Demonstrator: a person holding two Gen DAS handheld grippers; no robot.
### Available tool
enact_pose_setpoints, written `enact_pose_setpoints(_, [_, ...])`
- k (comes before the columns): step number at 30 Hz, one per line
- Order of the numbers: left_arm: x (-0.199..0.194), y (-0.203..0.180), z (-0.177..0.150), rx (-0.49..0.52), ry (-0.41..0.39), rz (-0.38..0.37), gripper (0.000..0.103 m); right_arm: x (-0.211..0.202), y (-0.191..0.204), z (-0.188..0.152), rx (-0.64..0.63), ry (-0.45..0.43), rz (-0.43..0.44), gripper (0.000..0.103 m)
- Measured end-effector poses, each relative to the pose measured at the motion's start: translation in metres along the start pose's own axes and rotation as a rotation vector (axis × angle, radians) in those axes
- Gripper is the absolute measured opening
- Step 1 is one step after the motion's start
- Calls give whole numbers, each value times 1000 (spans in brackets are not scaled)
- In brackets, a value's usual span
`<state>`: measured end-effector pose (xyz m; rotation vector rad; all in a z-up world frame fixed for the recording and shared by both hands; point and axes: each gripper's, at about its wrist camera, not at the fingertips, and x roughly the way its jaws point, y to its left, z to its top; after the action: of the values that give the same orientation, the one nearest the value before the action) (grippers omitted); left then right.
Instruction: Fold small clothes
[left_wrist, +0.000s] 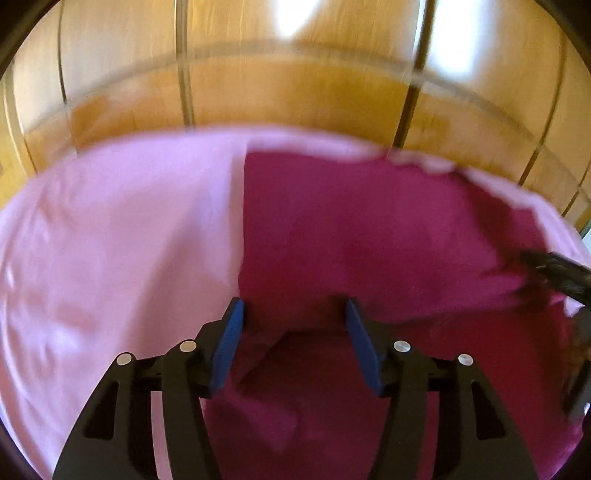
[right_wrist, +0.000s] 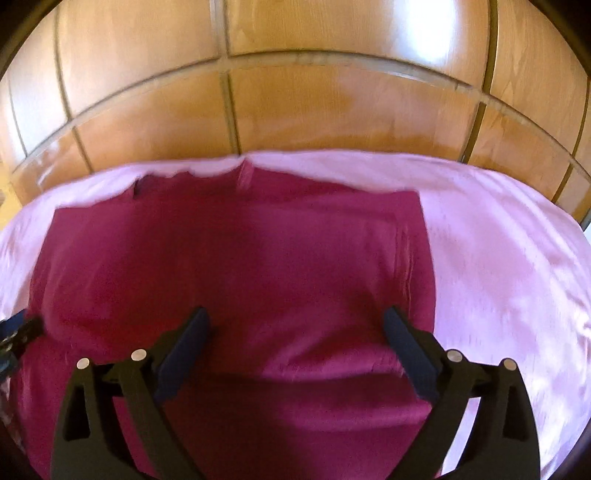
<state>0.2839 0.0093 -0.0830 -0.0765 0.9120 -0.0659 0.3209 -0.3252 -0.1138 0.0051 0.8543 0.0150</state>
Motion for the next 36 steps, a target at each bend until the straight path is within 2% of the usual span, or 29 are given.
enact_pose_setpoints(2, [2,7,0,-34,-3,-8,72,4,3,-12,-19,-11,-22,96])
enact_pose_setpoints(4, [5,12,2,-61,16,-25,72,8,-1,-12,1,0,-7,98])
enact_pose_setpoints(7, [-7,13,-1,-67,18,-5,72,9,-1,-9,-1,6,-21,98])
enact_pose_setpoints(10, [-27,19,-13,-76,-4,13,72,-1,-2,-8,8,11,-27,99])
enact_pose_setpoints(12, [-44,24,-25,-79,-18,-2,72,-12,-6,-13,39,12,-12,99])
enact_pose_setpoints(14, [-60,29,-38,-71,-29,-5,72,-24,-9,-22,46,25,11,100])
enact_pose_setpoints(23, [-116,30,-86,43,-101,20,72,-59,-28,-72,3,87,-2,100])
enact_pose_setpoints(28, [-129,30,-103,64,-108,12,72,-79,-43,-92,13,105,-3,100])
enact_pose_setpoints(36, [-134,29,-124,90,-76,4,72,-103,-64,-127,23,149,11,100])
